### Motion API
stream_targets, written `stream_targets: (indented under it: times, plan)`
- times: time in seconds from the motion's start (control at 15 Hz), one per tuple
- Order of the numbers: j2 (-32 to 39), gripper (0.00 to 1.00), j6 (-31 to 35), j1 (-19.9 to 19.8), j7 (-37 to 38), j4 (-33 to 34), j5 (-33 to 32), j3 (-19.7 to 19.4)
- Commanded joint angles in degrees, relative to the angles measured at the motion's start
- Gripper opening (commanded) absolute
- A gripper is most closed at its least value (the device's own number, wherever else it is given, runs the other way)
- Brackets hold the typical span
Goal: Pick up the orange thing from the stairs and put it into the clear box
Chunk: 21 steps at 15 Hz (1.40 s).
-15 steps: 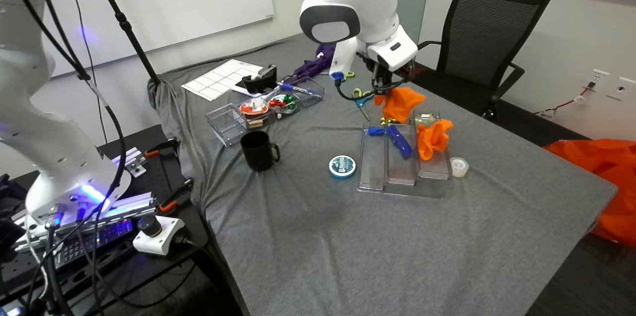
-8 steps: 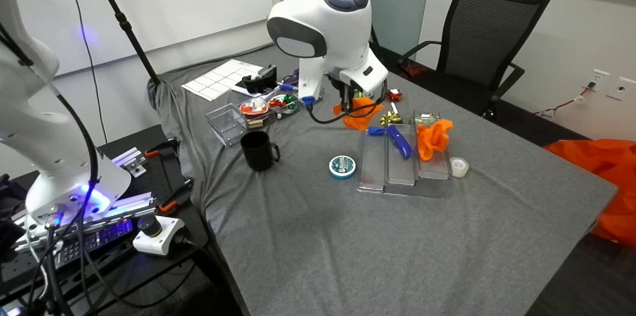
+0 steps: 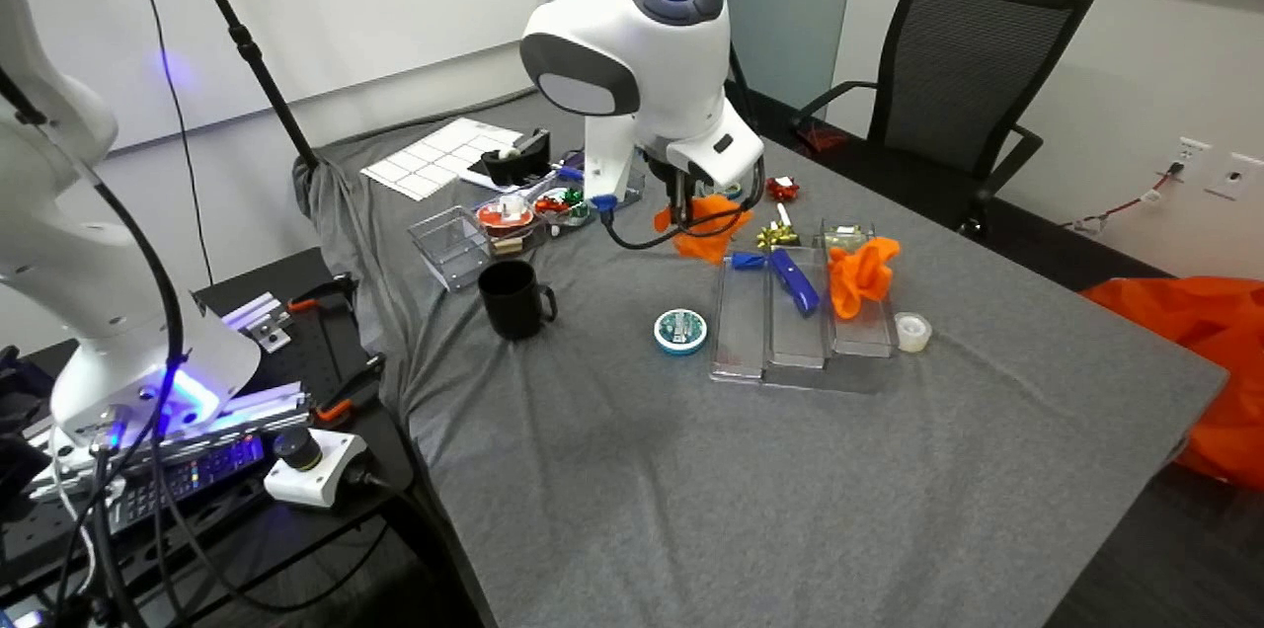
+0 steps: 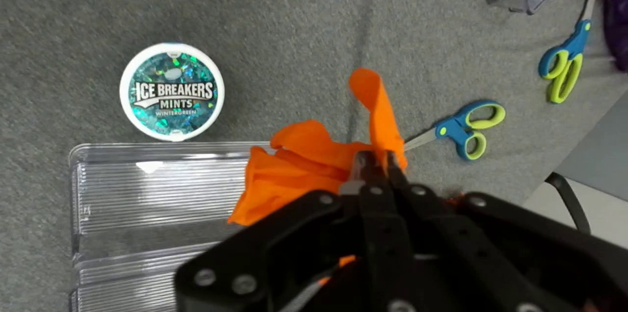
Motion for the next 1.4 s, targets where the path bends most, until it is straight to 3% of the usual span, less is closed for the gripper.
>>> stream_targets:
  times: [0.0,0.6,0.93,1.33]
  plan:
    - [-3.1,0.0,-6.3,1.6,-4.7,-3.8,-1.0,-1.4]
    - [-17.2,0.0,-14.9,6.8,-24.5,-23.6,-4.3,-1.8]
    - [-21.5,0.0,-23.3,11.1,-30.1,-29.9,-5.7,-3.1]
    - [-24.4,0.0,-28.2,15.4,-38.9,-35.7,-6.9,-3.7]
